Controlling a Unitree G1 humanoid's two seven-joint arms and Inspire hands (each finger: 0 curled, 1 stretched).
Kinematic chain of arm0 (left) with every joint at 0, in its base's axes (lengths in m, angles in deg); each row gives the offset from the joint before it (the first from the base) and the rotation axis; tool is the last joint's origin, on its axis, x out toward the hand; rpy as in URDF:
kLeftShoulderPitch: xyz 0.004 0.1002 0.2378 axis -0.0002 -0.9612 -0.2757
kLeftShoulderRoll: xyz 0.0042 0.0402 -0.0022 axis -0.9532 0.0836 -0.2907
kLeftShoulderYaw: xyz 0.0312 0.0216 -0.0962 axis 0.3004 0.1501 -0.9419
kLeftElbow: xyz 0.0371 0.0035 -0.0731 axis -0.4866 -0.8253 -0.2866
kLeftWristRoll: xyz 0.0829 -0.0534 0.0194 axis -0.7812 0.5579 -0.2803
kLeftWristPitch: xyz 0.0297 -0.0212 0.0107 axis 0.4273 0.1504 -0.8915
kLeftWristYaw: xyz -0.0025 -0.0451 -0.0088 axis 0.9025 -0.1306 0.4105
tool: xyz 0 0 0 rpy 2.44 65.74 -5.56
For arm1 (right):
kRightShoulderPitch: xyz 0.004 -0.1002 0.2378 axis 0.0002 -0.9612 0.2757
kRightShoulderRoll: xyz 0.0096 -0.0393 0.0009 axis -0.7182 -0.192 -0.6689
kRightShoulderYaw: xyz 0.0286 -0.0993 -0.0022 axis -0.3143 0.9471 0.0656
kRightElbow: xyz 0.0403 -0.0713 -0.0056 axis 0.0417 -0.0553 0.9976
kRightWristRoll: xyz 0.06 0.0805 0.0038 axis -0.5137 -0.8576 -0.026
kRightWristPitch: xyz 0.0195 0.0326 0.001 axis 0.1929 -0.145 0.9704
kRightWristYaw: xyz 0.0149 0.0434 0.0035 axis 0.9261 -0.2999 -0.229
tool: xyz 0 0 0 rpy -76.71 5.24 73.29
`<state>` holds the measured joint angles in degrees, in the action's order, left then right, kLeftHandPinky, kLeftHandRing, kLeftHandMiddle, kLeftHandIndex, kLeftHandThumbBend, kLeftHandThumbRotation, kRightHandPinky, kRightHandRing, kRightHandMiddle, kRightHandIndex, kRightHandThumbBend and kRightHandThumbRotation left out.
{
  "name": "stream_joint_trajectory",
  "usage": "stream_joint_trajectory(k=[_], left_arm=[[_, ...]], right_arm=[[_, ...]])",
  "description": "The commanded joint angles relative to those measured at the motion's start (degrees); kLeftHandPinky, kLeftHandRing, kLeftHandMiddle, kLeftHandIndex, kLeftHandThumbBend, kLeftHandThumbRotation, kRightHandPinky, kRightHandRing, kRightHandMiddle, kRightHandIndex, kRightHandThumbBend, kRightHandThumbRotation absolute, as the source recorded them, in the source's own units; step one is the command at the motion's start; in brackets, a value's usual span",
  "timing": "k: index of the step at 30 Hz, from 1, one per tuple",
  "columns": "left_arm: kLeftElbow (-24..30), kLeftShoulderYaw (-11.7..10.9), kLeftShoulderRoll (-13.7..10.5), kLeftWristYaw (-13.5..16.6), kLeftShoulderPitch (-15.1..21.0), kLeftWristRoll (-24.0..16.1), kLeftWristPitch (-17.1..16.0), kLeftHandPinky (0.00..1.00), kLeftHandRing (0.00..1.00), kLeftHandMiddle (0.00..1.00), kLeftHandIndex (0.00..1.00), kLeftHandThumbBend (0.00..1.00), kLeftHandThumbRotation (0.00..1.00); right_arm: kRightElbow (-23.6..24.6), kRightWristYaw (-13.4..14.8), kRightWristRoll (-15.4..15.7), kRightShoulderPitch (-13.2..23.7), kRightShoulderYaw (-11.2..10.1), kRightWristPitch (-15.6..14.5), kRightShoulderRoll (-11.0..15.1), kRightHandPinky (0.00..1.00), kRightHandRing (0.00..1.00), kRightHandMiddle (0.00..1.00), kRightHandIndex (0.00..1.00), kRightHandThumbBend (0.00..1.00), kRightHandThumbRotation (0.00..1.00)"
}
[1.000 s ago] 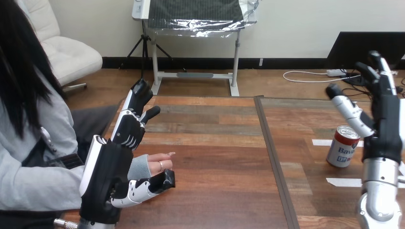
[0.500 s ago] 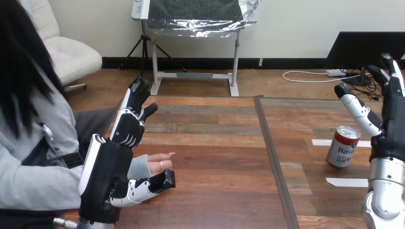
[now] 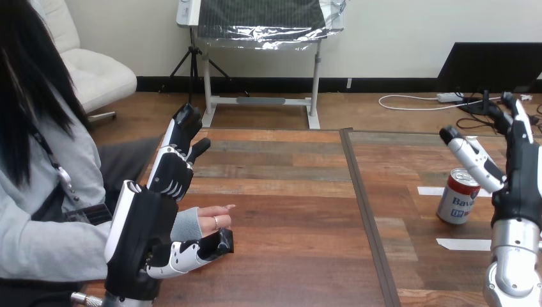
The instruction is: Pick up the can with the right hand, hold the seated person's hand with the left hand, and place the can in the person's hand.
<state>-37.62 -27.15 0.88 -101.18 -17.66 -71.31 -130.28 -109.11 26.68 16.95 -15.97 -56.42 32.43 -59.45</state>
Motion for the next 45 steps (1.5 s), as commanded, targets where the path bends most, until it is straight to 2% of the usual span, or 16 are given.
stream_joint_trajectory(k=[1,12,29,37,45], left_arm=[[1.9,-0.3,0.2,-0.3,1.6,0.9,-1.1,0.94,0.99,1.00,1.00,1.00,0.59],[2.0,-1.1,0.0,0.2,1.3,-0.3,-1.7,0.94,1.00,1.00,1.00,1.00,0.62],[2.3,-0.8,-0.7,-1.2,0.9,1.6,-1.2,0.94,1.00,1.00,1.00,1.00,0.61],[2.3,-1.2,-0.9,-1.3,0.8,1.6,-1.7,0.94,1.00,1.00,1.00,1.00,0.62],[3.3,-1.0,-0.9,-1.6,0.2,2.5,-0.7,0.93,1.00,1.00,1.00,1.00,0.62]], right_arm=[[-0.4,-0.1,-0.2,5.0,0.5,-0.4,1.2,0.98,0.92,0.88,0.93,1.00,0.52],[-1.7,0.5,0.6,5.0,1.2,-2.1,1.3,0.94,0.92,0.88,0.93,1.00,0.54],[-2.6,-2.8,-1.9,4.8,0.5,-3.1,0.6,0.92,0.91,0.89,0.93,1.00,0.51],[-2.8,-2.7,-1.9,4.4,1.1,-3.9,0.3,0.90,0.90,0.88,0.93,1.00,0.52],[-3.2,-3.3,-2.3,4.3,1.1,-5.1,-0.1,0.88,0.88,0.88,0.93,1.00,0.54]])
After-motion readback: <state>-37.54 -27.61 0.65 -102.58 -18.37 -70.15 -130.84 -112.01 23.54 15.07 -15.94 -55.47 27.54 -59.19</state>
